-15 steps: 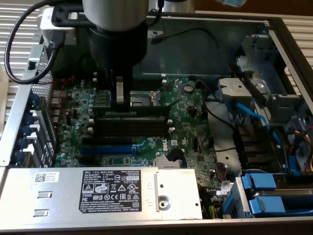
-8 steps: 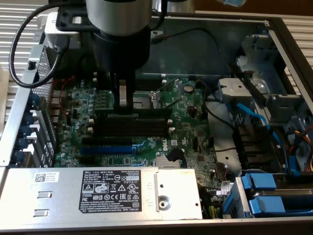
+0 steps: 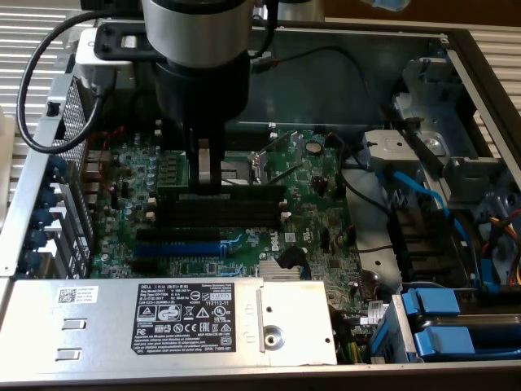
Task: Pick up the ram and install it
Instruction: 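Insert the ram into the slot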
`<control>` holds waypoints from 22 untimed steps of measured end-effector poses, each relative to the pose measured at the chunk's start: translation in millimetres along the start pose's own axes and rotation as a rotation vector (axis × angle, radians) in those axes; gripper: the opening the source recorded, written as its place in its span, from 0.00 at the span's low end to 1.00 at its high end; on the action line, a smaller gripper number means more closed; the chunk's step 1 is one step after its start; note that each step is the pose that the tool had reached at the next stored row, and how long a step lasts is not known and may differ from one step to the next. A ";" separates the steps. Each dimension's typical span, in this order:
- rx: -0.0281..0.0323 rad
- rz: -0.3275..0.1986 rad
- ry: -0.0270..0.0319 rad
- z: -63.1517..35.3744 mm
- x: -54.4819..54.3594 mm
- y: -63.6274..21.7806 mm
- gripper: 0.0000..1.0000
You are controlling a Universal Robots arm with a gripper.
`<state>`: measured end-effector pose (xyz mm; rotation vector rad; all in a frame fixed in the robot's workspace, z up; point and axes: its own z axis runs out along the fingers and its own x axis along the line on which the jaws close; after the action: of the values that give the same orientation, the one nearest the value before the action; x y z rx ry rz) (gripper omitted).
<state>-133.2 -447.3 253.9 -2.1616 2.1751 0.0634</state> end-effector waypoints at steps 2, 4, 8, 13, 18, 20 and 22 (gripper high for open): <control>0.0001 0.000 -0.0002 1.2 0.9 0.0 0.13; -0.0001 0.000 -0.0001 3.3 1.3 0.2 0.13; -0.0025 0.000 0.0000 5.3 1.5 0.1 0.13; -0.0141 0.001 0.0002 6.9 2.0 0.2 0.13; -0.0155 0.001 0.0002 7.4 2.2 -0.4 0.13; -0.0157 0.000 0.0005 7.7 2.2 -0.3 0.13; -0.0171 -0.001 0.0009 8.0 2.4 -0.4 0.13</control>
<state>-132.6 -449.1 245.7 -2.1716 2.1825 0.0813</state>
